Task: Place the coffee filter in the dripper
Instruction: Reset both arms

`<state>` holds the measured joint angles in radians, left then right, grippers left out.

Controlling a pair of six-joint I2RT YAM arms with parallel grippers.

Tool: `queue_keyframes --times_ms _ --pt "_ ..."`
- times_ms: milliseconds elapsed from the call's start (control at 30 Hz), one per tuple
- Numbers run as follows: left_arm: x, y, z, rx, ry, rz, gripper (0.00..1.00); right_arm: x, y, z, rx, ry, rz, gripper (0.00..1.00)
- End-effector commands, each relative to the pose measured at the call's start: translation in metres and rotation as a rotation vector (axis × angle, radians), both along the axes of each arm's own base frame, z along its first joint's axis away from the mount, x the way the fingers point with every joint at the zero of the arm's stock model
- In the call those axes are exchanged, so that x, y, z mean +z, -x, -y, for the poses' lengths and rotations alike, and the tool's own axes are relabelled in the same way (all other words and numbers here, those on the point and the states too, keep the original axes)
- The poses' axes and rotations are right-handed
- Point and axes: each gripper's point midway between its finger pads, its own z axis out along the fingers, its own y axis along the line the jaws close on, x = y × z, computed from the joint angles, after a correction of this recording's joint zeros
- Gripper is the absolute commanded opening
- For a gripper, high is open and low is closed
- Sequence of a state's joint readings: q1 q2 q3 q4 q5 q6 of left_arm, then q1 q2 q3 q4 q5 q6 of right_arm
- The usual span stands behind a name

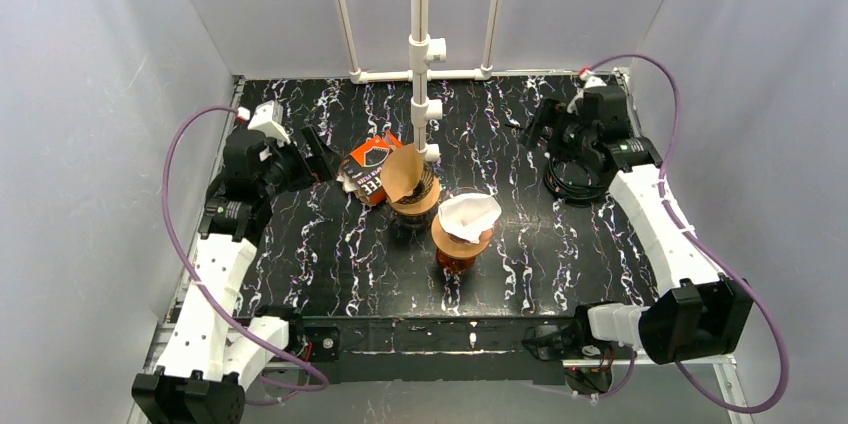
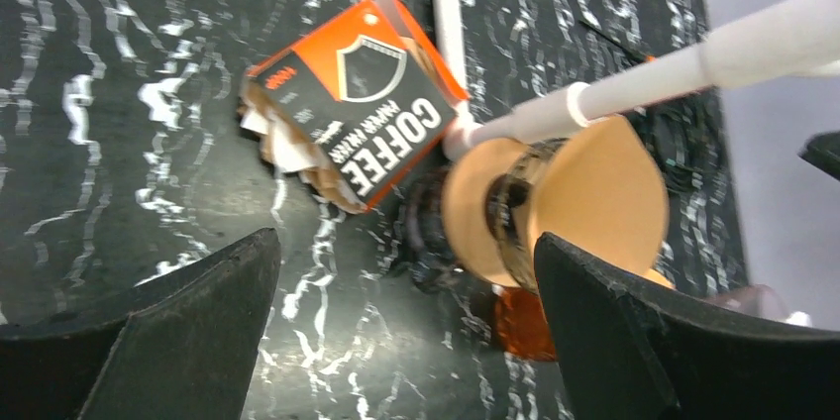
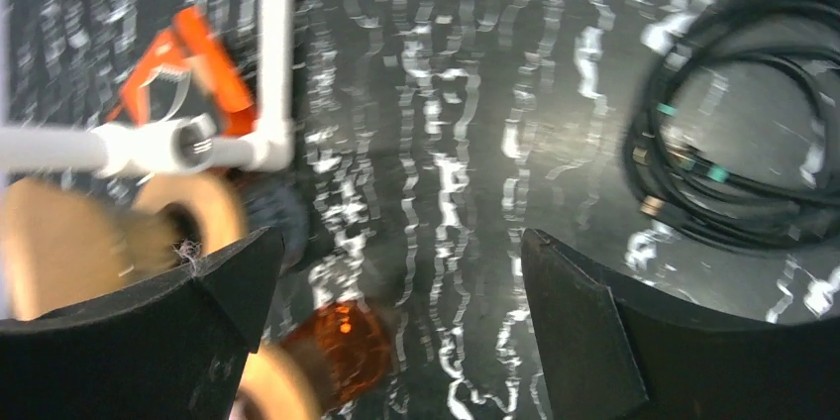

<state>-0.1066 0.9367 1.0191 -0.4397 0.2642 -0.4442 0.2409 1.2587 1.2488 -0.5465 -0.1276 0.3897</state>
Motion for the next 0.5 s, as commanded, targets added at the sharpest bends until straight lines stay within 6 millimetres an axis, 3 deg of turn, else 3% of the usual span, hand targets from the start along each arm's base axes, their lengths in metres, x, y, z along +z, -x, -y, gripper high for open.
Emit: queue_keyframes --times_ms 0,233,467 --pt "0.001 -0.009 -0.039 0.163 -0.135 0.139 0.98 -0.006 -0.017 0.055 -0.241 0.035 0.099 0.98" --pt "-0.028 -0.010 -0.073 0.327 -0.223 0.227 0.98 -0.052 -0.005 0.132 -0.566 0.285 0.141 0.98" --pt "-0.049 -0.013 -0.080 0.329 -0.295 0.316 0.98 -0.069 0.007 0.155 -0.599 0.416 0.191 0.98"
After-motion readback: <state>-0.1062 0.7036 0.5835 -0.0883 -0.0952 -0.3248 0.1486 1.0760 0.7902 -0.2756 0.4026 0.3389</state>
